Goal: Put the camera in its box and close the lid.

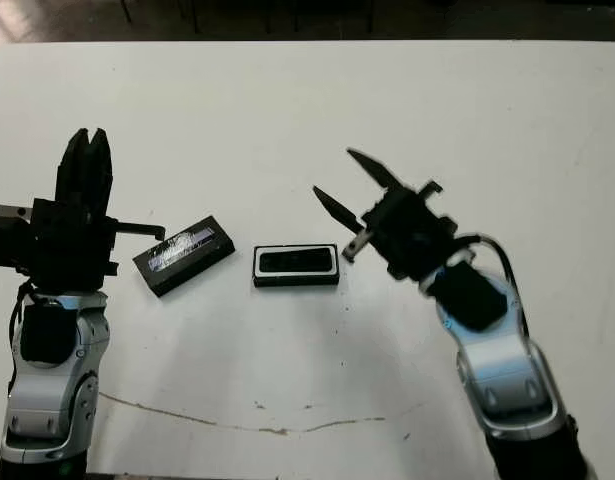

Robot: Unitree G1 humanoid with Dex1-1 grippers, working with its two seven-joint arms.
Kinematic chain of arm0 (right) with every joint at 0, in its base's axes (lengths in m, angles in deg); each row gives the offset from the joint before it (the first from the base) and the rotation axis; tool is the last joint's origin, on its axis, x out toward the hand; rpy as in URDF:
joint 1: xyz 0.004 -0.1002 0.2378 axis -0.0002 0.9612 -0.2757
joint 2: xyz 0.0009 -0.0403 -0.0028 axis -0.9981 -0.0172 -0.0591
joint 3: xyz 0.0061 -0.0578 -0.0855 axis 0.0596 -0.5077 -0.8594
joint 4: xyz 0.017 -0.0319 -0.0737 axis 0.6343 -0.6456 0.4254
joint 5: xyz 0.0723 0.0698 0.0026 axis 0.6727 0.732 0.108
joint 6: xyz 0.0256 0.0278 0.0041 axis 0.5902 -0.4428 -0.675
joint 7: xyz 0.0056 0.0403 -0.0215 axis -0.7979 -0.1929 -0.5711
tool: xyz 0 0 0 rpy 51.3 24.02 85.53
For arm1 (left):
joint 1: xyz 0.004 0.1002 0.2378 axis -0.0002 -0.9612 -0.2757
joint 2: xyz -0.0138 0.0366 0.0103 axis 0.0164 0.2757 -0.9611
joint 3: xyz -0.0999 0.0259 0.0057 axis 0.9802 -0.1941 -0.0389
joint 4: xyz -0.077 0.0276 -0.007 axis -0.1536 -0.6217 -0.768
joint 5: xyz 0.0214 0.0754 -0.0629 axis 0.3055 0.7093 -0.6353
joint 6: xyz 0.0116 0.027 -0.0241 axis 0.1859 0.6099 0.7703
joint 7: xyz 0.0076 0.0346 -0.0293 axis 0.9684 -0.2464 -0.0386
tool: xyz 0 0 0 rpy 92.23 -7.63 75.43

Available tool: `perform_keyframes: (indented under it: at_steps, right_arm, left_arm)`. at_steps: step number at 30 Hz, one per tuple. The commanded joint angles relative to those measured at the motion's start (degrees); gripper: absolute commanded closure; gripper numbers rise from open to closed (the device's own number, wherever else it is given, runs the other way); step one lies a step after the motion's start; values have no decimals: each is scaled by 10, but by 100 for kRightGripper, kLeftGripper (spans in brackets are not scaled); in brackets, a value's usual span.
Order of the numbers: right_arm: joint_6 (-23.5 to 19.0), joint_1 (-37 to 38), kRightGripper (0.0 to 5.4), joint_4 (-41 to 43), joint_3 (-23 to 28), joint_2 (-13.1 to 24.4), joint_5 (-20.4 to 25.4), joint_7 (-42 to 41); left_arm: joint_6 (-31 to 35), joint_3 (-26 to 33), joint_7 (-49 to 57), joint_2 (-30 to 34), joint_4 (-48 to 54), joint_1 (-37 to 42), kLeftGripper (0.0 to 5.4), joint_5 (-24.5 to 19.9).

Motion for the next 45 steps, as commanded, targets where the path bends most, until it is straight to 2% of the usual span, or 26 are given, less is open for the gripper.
perform_keyframes:
  at_steps: [1, 2, 6, 9, 11, 16, 19, 24, 29, 36, 40, 42, 45]
  right_arm:
    - [24, 21, 515, -4, -20, 3, -26, 6]
    - [34, 22, 537, -11, -26, 3, -37, 7]
    - [50, 17, 539, -33, -57, 13, -107, 12]
    - [50, 10, 539, -56, -72, 10, -135, 9]
    - [36, 7, 539, -67, -79, 5, -140, 0]
    - [41, 0, 539, -100, -95, 5, -143, -18]
    - [30, -1, 539, -113, -100, 2, -138, -31]
    - [-9, -7, 539, -123, -111, 3, -145, -59]
    - [-43, -4, 539, -115, -122, 18, -161, -90]
    - [-44, -3, 539, -113, -134, 51, -191, -124]
    - [-30, 6, 539, -111, -112, 54, -169, -119]
    - [-20, 13, 539, -103, -86, 48, -143, -110]
    - [1, 34, 539, -84, -25, 13, -75, -77]
  left_arm:
    - [6, 1, -2, 4, -7, -9, 540, 0]
    - [6, 1, -1, 4, -7, -9, 540, 1]
    - [3, 0, -2, 6, -7, -10, 540, 5]
    - [11, 1, -2, 4, -3, -10, 540, 0]
    - [9, 1, -3, 6, -4, -9, 540, 1]
    - [12, -1, -4, 5, -4, -8, 540, -1]
    - [10, -1, -5, 5, -4, -8, 540, -1]
    - [9, -1, -4, 4, -4, -8, 540, 1]
    - [11, -1, -3, 3, -4, -9, 540, 1]
    - [17, 0, -3, 2, -4, -7, 540, -1]
    - [14, 2, 0, 3, -5, -6, 540, 4]
    - [10, 3, -1, 7, -5, -6, 540, 8]
    - [10, 5, -2, 8, -1, -8, 540, 8]
